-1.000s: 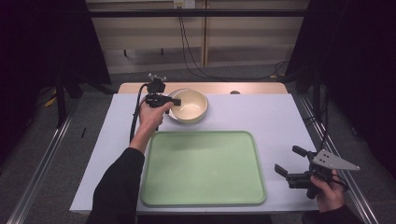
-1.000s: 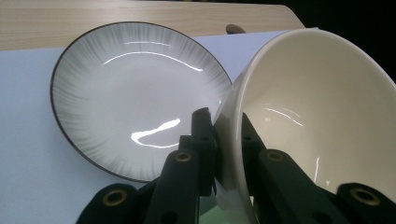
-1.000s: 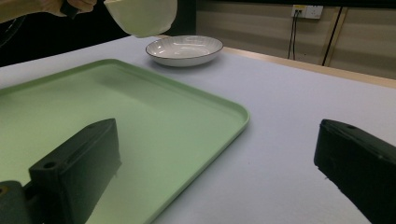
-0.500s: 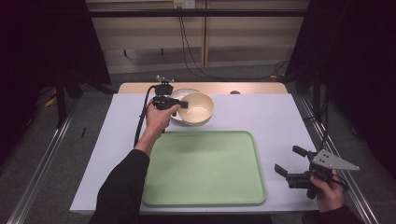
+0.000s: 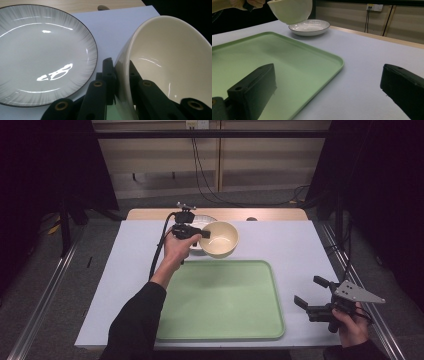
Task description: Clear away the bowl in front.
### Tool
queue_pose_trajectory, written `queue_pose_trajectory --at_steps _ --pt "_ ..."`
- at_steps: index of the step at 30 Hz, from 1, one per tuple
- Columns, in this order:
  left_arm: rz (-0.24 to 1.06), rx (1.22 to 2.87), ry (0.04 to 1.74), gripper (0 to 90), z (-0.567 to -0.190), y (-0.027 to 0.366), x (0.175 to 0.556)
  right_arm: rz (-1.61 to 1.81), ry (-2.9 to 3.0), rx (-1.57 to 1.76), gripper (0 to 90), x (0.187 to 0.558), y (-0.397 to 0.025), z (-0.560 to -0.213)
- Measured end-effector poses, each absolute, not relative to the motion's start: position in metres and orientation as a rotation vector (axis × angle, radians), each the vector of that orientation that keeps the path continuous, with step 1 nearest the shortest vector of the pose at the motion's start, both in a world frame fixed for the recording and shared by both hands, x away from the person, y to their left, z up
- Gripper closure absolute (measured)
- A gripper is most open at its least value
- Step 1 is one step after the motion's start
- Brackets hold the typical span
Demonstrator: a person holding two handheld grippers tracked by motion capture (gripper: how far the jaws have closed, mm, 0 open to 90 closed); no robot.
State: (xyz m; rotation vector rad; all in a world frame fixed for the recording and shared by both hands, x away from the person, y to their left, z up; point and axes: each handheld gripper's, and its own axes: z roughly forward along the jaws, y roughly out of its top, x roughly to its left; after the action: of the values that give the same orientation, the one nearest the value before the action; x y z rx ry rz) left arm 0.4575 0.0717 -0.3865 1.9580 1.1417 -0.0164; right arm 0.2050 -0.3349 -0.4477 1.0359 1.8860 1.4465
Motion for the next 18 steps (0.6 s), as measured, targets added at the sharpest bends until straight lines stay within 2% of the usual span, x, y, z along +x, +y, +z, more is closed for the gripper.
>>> queue_pose_trajectory --at_steps 18 --pt "-0.088 2.027 1.031 82.7 -0.386 0.025 0.448 1.454 1.889 1.022 1.1 0.205 -0.335 -0.447"
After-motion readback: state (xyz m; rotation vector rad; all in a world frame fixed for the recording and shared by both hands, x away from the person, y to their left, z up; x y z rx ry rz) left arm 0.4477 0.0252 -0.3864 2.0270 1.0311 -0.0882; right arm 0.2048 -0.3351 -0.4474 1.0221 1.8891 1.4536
